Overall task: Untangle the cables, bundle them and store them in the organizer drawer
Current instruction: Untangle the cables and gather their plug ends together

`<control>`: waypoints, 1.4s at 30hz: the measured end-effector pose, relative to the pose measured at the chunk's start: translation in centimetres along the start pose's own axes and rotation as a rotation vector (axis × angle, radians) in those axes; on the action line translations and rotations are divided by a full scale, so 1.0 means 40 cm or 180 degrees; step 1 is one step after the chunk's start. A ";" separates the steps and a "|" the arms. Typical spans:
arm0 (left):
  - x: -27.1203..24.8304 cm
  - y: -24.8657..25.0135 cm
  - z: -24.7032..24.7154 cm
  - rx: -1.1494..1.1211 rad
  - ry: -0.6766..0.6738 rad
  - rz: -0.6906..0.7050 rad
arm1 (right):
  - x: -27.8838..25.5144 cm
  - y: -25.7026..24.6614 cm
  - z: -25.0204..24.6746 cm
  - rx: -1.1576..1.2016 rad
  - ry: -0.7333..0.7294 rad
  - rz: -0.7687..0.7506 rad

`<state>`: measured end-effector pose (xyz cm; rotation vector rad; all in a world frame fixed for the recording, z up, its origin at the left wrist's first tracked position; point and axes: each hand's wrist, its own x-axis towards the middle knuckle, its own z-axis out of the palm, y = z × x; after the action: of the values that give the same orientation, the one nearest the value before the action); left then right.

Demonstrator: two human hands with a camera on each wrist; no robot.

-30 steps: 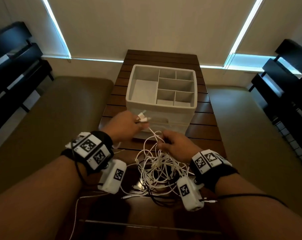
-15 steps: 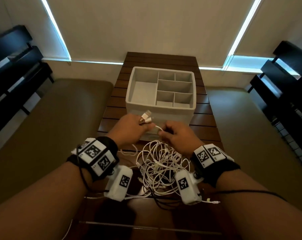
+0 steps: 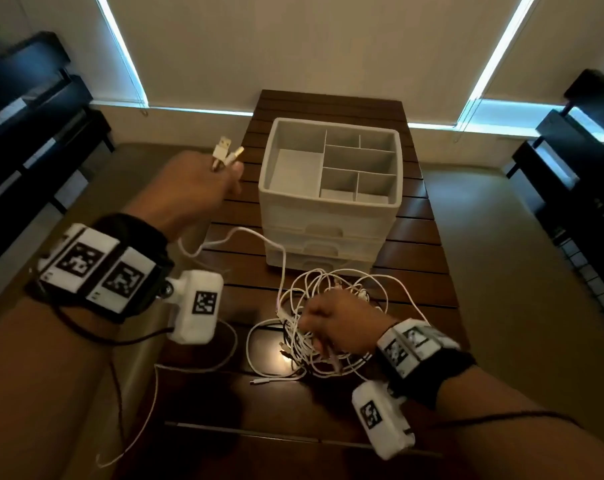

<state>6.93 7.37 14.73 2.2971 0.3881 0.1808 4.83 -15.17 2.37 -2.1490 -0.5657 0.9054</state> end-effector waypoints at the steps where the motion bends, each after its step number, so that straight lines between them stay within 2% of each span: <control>1: 0.003 0.006 -0.006 0.0021 -0.0014 0.0027 | 0.006 -0.002 0.030 -0.0555 -0.0305 -0.0124; 3: 0.007 0.007 -0.014 0.0136 -0.0237 -0.0037 | 0.015 0.001 0.085 -0.1468 -0.1109 -0.0269; 4: 0.006 0.003 -0.018 0.0248 -0.0444 -0.0129 | 0.017 0.006 0.099 -0.1693 -0.1401 -0.0205; 5: 0.002 -0.005 -0.020 0.0365 -0.0689 -0.0240 | 0.018 0.012 0.096 -0.1742 -0.1495 -0.0080; 7: -0.010 -0.027 -0.017 0.0520 -0.1182 -0.0435 | 0.019 0.021 0.056 -0.1565 -0.1143 0.0017; 10: -0.035 -0.074 0.024 0.0601 -0.1820 -0.0703 | 0.039 0.026 -0.022 -0.0556 -0.0121 0.0157; 13: -0.053 -0.133 0.104 0.0387 -0.2189 -0.0915 | 0.076 0.017 -0.052 -0.0005 0.0563 0.0106; 15: -0.064 -0.172 0.154 0.0116 -0.2093 -0.1119 | 0.109 0.028 -0.071 -0.0146 0.1137 0.0182; 17: -0.075 -0.204 0.196 -0.0225 -0.1919 -0.1343 | 0.134 0.064 -0.108 -0.0219 0.1624 0.0526; 18: -0.080 -0.216 0.213 -0.0426 -0.1829 -0.1462 | 0.139 0.087 -0.123 -0.0341 0.1593 0.0765; 20: -0.089 -0.231 0.240 -0.0823 -0.1727 -0.1693 | 0.135 0.130 -0.136 -0.0662 0.1096 0.1190; 22: -0.096 -0.231 0.263 -0.1203 -0.1732 -0.1864 | 0.130 0.168 -0.133 -0.0727 0.0851 0.1306; 24: -0.099 -0.225 0.283 -0.1415 -0.1780 -0.1882 | 0.131 0.197 -0.128 -0.0599 0.0872 0.1319; 29: -0.099 -0.214 0.316 -0.1554 -0.1981 -0.1600 | 0.151 0.240 -0.106 -0.0533 0.0719 0.1271; 32: -0.093 -0.212 0.329 -0.1481 -0.2018 -0.1472 | 0.165 0.243 -0.093 -0.0730 0.1089 0.1252; 34: -0.089 -0.212 0.337 -0.1399 -0.2035 -0.1404 | 0.178 0.244 -0.086 -0.1042 0.1151 0.1211; 38: -0.086 -0.203 0.343 -0.1200 -0.2029 -0.1232 | 0.216 0.242 -0.077 -0.1143 0.0810 0.1163; 42: -0.085 -0.212 0.353 -0.1150 -0.2056 -0.1136 | 0.253 0.240 -0.067 -0.1303 0.0505 0.1333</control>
<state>5.36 2.03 -1.11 1.7692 0.3779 -0.6077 14.54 -16.24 -7.93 -2.7497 -0.2340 0.8777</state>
